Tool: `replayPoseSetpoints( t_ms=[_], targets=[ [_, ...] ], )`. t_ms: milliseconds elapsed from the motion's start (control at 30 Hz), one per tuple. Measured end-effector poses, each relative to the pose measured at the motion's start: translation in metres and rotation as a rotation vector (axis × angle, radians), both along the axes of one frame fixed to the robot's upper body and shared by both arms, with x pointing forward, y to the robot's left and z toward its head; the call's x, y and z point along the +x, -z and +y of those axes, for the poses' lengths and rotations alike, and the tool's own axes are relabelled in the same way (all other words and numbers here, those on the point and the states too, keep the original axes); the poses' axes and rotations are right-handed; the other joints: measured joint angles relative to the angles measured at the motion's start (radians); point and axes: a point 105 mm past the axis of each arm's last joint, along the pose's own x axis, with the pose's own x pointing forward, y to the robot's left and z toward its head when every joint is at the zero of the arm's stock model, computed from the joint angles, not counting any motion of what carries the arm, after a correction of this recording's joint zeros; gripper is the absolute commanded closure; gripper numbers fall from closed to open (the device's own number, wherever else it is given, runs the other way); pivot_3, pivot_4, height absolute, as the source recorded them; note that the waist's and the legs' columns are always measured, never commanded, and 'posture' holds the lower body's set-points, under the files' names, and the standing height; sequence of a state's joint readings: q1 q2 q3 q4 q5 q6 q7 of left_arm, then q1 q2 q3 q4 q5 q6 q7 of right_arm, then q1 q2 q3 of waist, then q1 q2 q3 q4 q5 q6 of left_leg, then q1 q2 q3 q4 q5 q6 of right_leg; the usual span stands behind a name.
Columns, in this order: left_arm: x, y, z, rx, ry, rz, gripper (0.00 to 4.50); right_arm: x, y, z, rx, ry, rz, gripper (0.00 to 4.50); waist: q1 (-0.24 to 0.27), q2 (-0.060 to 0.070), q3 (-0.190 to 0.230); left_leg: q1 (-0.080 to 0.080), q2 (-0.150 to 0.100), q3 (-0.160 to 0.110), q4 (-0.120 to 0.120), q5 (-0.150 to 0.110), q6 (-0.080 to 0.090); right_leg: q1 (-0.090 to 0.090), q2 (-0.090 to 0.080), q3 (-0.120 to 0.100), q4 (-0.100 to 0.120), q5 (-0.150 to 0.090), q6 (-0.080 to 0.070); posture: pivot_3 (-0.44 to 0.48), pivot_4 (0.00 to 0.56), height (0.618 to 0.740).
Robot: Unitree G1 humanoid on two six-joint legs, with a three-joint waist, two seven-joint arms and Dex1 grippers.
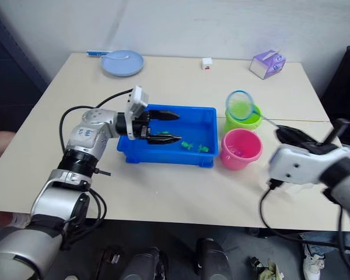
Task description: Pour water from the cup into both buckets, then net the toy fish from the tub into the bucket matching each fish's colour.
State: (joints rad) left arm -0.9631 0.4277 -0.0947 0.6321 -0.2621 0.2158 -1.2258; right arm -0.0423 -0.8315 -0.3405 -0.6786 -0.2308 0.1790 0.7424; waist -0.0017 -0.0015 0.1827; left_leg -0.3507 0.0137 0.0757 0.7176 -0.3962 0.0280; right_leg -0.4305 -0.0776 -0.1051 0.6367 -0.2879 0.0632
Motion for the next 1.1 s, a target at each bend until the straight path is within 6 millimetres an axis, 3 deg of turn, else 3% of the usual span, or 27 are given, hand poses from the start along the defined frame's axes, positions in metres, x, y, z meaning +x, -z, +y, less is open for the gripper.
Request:
replayPoseSetpoints(
  t_ms=[133,233,333,467,733,933,1100],
  targets=[
    [-0.004,0.016,0.032,0.079,-0.092,0.005,0.00,0.025,0.018,0.016,-0.004,-0.078,0.094,3.74,0.001,0.000,0.000,-0.002,0.000,-0.001,0.000,0.000,0.000,-0.001,-0.001,-0.001,-0.001,0.000,0.000,0.000,0.150,0.739],
    [-0.011,0.015,0.043,0.108,-0.128,-0.010,0.00,0.038,0.028,0.027,-0.093,-0.147,0.127,3.74,0.008,0.000,0.000,-0.004,-0.002,-0.003,0.001,0.000,0.001,-0.001,-0.003,-0.003,-0.002,0.000,0.000,0.000,0.150,0.739],
    [-0.019,0.009,0.047,0.121,-0.151,-0.032,0.00,0.051,0.029,0.032,-0.226,-0.212,0.118,3.74,0.005,0.000,0.000,-0.004,-0.002,-0.005,0.002,0.000,0.001,0.000,-0.003,-0.004,-0.003,0.000,0.000,0.000,0.150,0.739],
    [-0.030,0.010,0.050,0.121,-0.175,-0.018,0.00,0.062,0.037,0.024,-0.385,-0.256,0.147,3.74,0.000,0.000,0.000,-0.004,-0.001,-0.006,0.001,0.000,0.001,0.000,-0.003,-0.004,-0.004,0.000,0.000,0.000,0.150,0.739],
    [-0.042,0.009,0.048,0.116,-0.202,-0.004,0.00,0.061,0.045,0.025,-0.483,-0.334,0.204,3.74,-0.001,0.000,0.000,-0.004,0.000,-0.005,0.002,0.000,0.001,0.000,-0.003,-0.004,-0.002,0.000,0.000,0.000,0.150,0.739],
    [-0.043,0.010,0.051,0.121,-0.223,0.011,0.00,0.049,0.047,0.045,-0.391,-0.385,0.226,3.74,0.001,0.000,0.000,-0.004,0.000,-0.006,0.002,0.000,0.001,0.000,-0.003,-0.004,-0.002,0.000,0.000,0.000,0.150,0.739],
    [-0.043,0.011,0.050,0.118,-0.222,0.012,0.00,0.053,0.040,0.037,-0.421,-0.342,0.198,3.74,0.001,0.000,0.000,-0.004,0.000,-0.006,0.002,0.000,0.001,0.000,-0.003,-0.004,-0.002,0.000,0.000,0.000,0.150,0.739]
  ],
)
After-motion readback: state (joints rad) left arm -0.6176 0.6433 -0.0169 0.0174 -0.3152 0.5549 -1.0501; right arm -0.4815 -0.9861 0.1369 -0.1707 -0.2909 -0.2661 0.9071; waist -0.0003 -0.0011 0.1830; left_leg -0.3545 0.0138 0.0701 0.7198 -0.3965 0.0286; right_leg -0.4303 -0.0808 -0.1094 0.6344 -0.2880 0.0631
